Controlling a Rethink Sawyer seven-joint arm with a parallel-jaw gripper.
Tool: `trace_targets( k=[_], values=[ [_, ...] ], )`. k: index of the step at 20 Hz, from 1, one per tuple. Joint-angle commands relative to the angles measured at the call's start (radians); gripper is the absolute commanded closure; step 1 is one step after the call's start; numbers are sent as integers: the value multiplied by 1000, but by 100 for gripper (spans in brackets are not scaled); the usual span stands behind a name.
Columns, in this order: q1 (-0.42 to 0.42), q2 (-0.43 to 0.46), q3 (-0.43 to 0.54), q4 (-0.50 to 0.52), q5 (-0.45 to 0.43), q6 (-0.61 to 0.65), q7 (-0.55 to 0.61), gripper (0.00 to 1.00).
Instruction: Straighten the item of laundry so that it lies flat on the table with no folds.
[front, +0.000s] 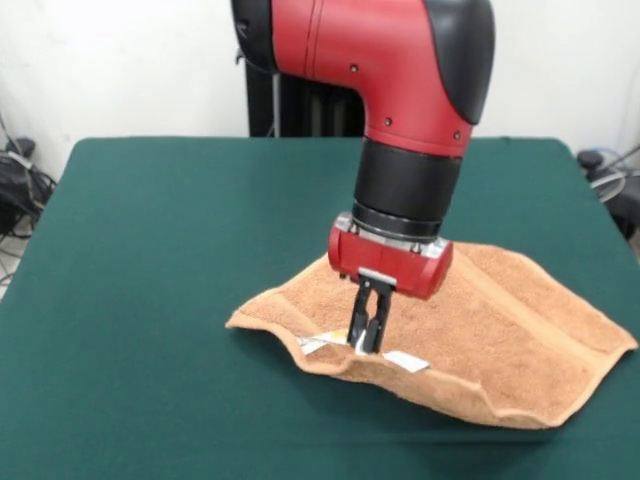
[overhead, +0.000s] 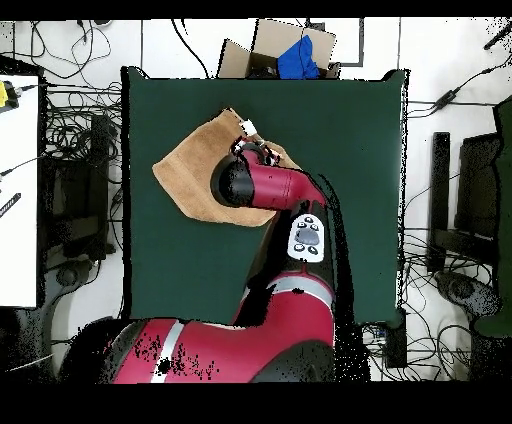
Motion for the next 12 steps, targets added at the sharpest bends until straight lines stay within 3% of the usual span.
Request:
trace_targets(
  k=[1,7,12],
  values=[
    [-26,-9,49,138,-70,64,45,100],
    [-25,-30,41,160,-77,61,44,100],
    [-45,-117,47,227,-95,108,29,100]
  ],
)
